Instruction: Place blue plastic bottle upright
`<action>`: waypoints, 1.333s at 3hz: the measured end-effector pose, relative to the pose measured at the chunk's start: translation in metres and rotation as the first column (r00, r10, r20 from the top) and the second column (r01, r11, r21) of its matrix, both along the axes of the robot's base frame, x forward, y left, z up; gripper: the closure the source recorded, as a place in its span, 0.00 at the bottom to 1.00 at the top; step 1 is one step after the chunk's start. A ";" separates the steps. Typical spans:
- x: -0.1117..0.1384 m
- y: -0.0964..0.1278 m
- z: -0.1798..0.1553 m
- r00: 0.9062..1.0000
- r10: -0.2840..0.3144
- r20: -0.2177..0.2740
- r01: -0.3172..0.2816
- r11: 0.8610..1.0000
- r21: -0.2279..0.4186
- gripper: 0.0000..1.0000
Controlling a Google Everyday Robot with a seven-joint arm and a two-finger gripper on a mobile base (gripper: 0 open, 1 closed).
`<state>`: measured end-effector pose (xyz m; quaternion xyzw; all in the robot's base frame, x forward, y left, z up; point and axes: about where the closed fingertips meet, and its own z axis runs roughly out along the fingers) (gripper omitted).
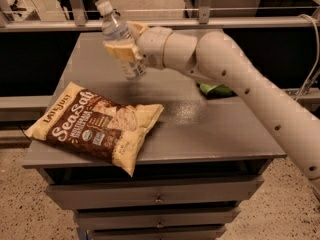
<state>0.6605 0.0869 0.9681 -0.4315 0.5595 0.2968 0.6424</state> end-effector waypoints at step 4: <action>-0.031 -0.008 -0.037 1.000 -0.011 -0.007 0.012 0.989 0.146 1.00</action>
Offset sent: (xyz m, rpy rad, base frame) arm -0.0356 -0.0040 -0.0417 0.1834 0.0120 0.0058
